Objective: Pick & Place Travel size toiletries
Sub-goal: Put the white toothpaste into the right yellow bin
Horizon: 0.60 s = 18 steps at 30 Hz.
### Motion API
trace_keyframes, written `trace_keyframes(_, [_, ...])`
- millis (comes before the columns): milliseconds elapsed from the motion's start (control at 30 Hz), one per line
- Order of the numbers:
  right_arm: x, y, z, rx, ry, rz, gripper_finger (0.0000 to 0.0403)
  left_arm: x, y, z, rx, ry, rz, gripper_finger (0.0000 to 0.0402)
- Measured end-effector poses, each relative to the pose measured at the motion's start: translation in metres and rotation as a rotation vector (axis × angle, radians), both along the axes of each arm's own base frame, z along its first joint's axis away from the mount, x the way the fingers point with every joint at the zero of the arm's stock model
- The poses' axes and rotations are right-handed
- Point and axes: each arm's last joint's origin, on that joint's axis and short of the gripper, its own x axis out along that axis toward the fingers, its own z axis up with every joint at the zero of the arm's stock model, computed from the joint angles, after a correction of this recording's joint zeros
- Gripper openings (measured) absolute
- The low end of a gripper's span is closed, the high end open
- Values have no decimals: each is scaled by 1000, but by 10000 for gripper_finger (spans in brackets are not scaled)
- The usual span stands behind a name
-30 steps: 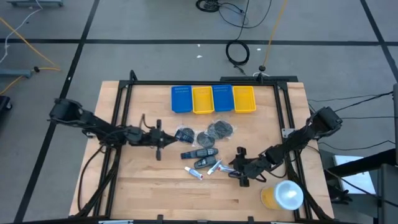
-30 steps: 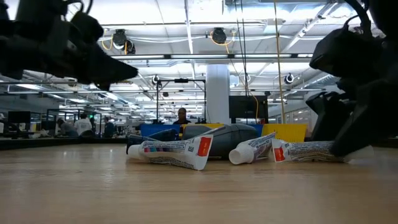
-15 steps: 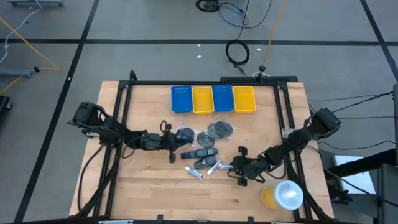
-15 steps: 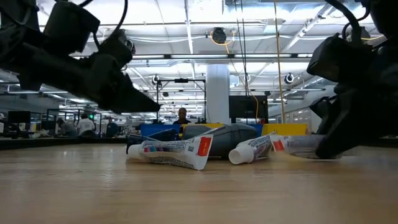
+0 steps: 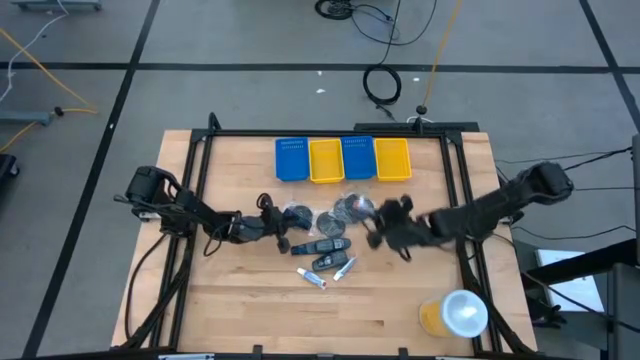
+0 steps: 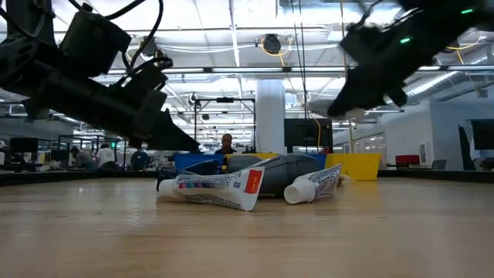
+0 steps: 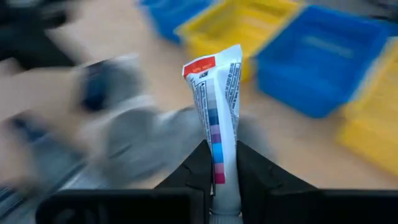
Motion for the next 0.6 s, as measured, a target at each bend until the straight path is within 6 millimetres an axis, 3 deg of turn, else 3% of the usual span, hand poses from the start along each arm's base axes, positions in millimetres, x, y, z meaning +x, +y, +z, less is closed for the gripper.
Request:
trace_keyframes(300, [-10, -99, 18, 109, 260, -319, 36, -2, 0, -5, -19, 42, 10, 24])
trace_keyframes(600, [-22, -161, 11, 197, 251, -423, 37, -2, 0, -5, -41, 36, 18, 24])
